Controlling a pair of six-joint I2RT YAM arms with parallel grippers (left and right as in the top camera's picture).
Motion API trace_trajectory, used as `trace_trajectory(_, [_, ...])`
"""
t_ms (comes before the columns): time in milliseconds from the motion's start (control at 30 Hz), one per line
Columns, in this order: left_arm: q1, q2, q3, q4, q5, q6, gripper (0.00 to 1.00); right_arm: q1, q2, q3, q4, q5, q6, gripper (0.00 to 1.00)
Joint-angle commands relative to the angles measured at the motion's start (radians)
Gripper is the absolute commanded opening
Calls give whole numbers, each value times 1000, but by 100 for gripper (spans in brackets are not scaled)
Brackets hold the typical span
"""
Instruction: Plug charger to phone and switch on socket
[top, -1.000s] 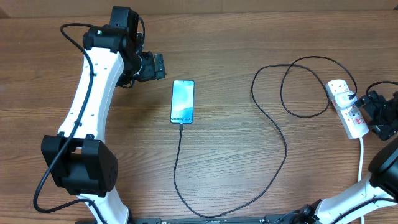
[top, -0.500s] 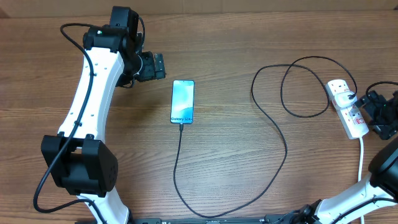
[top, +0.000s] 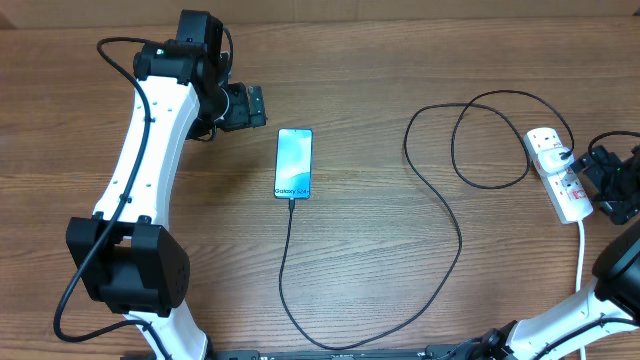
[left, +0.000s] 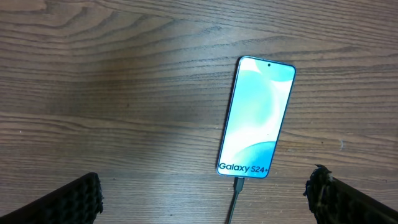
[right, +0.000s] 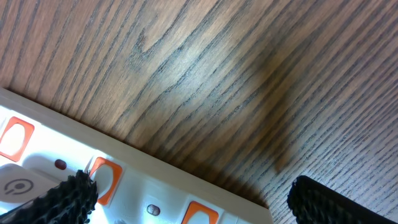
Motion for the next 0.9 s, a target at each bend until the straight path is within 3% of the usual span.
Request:
trace_trajectory(0, [4, -16, 7, -2, -10, -1, 100, 1, -23, -8, -8, -18, -22, 100])
trace_trajectory(867, [4, -16, 7, -2, -10, -1, 100, 3, -11, -73, -3, -43, -77, 95])
